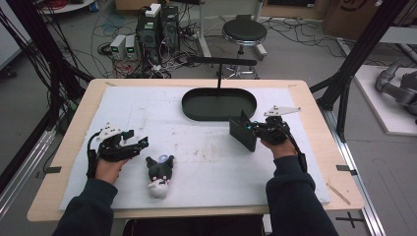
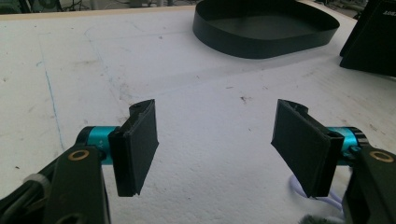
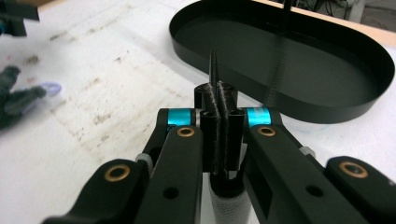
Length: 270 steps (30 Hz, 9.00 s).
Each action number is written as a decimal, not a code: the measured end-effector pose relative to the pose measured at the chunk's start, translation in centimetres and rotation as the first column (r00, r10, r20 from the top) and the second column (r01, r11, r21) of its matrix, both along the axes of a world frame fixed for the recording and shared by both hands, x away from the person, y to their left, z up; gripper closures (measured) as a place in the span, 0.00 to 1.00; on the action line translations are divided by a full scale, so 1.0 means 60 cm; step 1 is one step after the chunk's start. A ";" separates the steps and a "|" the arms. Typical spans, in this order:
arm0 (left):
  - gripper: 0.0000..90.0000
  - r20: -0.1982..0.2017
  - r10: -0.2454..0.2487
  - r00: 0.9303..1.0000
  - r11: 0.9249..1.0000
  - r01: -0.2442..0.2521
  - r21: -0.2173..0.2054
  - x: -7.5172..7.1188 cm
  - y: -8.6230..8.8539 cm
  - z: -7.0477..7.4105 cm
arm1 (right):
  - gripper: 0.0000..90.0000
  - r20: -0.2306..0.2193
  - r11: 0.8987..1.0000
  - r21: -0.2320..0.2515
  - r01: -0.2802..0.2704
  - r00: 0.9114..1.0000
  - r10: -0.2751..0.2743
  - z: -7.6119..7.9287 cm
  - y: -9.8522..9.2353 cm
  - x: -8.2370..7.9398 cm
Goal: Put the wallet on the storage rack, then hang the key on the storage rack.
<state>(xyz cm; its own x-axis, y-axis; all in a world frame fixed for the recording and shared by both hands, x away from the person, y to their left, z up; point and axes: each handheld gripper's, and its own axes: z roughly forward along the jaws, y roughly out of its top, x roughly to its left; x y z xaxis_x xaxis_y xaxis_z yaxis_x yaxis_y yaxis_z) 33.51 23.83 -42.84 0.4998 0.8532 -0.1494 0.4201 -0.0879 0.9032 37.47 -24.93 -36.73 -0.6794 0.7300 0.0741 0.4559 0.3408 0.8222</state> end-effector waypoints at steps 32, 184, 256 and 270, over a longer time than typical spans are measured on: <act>0.34 -0.004 0.002 1.000 1.000 -0.002 0.002 -0.001 0.000 0.000 | 0.32 0.176 0.992 -0.100 0.080 0.982 -0.061 -0.013 0.023 -0.019; 0.91 -0.208 -0.269 0.940 0.895 0.324 0.308 0.011 -0.101 -0.021 | 0.28 0.108 0.952 -0.144 0.269 0.961 -0.255 -0.072 -0.103 -0.034; 0.38 0.034 -0.214 0.976 0.976 0.212 0.045 0.024 -0.090 0.130 | 0.29 0.111 0.957 -0.122 0.263 0.962 -0.250 -0.066 -0.105 -0.037; 0.39 0.118 -0.286 0.951 0.958 0.285 0.022 0.126 -0.120 0.201 | 0.29 0.116 0.959 -0.101 0.264 0.961 -0.252 -0.064 -0.107 -0.034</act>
